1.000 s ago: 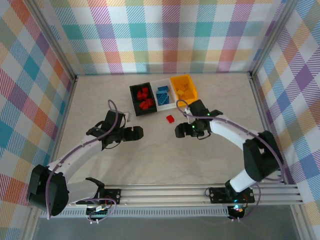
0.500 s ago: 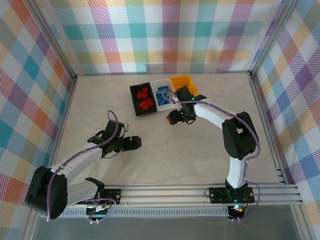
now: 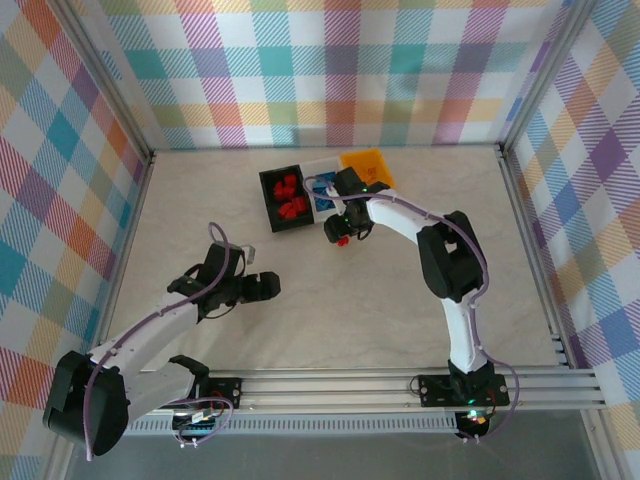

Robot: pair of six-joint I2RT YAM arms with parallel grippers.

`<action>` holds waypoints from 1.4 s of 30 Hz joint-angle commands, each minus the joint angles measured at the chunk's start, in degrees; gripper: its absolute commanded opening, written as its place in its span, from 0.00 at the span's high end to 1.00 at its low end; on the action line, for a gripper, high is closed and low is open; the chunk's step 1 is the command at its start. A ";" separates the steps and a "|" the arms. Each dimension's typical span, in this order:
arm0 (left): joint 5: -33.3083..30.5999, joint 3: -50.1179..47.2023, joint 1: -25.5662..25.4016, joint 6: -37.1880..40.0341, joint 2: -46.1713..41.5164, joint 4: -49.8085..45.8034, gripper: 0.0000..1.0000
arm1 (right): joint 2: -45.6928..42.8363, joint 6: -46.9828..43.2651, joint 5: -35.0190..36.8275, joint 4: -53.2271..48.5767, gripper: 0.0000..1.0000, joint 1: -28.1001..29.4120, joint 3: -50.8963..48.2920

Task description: Sort the legos into containers by color

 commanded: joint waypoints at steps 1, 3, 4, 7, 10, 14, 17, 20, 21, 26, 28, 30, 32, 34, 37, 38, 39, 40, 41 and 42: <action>-0.38 -0.92 0.35 0.92 -1.13 -2.03 0.18 | 1.67 -1.64 0.21 -1.42 0.35 0.18 1.59; -0.28 -0.83 0.44 1.09 -1.11 -2.28 0.18 | 2.08 -1.74 0.28 -1.27 0.35 0.12 1.63; -0.28 -0.75 0.50 1.15 -1.13 -2.34 0.18 | 2.28 -1.81 0.15 -1.19 0.36 0.16 1.55; -0.26 -0.61 0.53 1.43 -1.05 -2.80 0.18 | 2.92 -1.95 0.12 -1.15 0.37 0.28 1.55; -0.23 -0.46 0.53 1.50 -1.10 -3.09 0.18 | 3.88 -2.47 0.57 -1.05 0.39 0.68 1.57; 0.17 -0.21 0.53 1.36 -1.60 -3.84 0.18 | 5.31 -3.01 2.68 -1.10 0.45 1.57 1.92; 0.16 -0.13 0.53 1.10 -2.27 -4.39 0.18 | 5.96 -3.50 4.26 -1.43 0.47 2.09 2.11; 0.03 -0.17 0.53 1.01 -2.85 -4.68 0.18 | 6.07 -3.28 3.93 -1.15 0.48 2.31 1.94; -0.01 -0.15 0.53 1.06 -2.85 -4.75 0.18 | 6.05 -3.16 3.82 -1.06 0.49 2.33 1.94; -0.21 -0.28 0.55 0.86 -3.34 -5.03 0.18 | 5.03 -2.33 3.10 -0.23 0.52 2.42 1.30; -0.23 -0.22 0.53 0.92 -3.47 -5.11 0.17 | 4.01 -1.93 2.78 0.72 0.56 2.45 0.27; -0.30 -0.21 0.53 0.94 -3.50 -5.15 0.17 | 3.02 -1.36 2.21 1.77 0.58 2.48 -1.00; -0.46 -0.29 0.54 0.97 -3.59 -5.29 0.17 | 2.09 -0.81 1.43 2.60 0.60 2.49 -1.96; -0.39 -0.30 0.54 0.83 -3.69 -5.24 0.18 | 1.46 -0.30 0.94 2.91 0.62 2.49 -2.60; -0.39 -0.39 0.53 0.78 -3.97 -5.34 0.18 | -0.05 0.61 -0.20 3.37 0.62 2.42 -3.79; -0.45 -0.39 0.53 0.72 -4.20 -5.37 0.18 | -0.85 1.05 -0.66 3.48 0.62 2.51 -4.28; -0.45 -0.53 0.53 0.56 -4.40 -5.41 0.18 | -1.60 1.50 -1.24 3.69 0.62 2.42 -4.77; -0.46 -0.48 0.53 0.50 -4.67 -5.47 0.17 | -2.77 2.03 -1.98 3.98 0.62 2.40 -5.60; -0.55 -0.44 0.53 0.48 -4.94 -5.46 0.18 | -4.02 2.68 -2.76 4.45 0.62 2.36 -6.53; -0.55 -0.48 0.53 0.43 -5.12 -5.53 0.18 | -5.08 3.25 -3.57 4.72 0.62 2.40 -7.32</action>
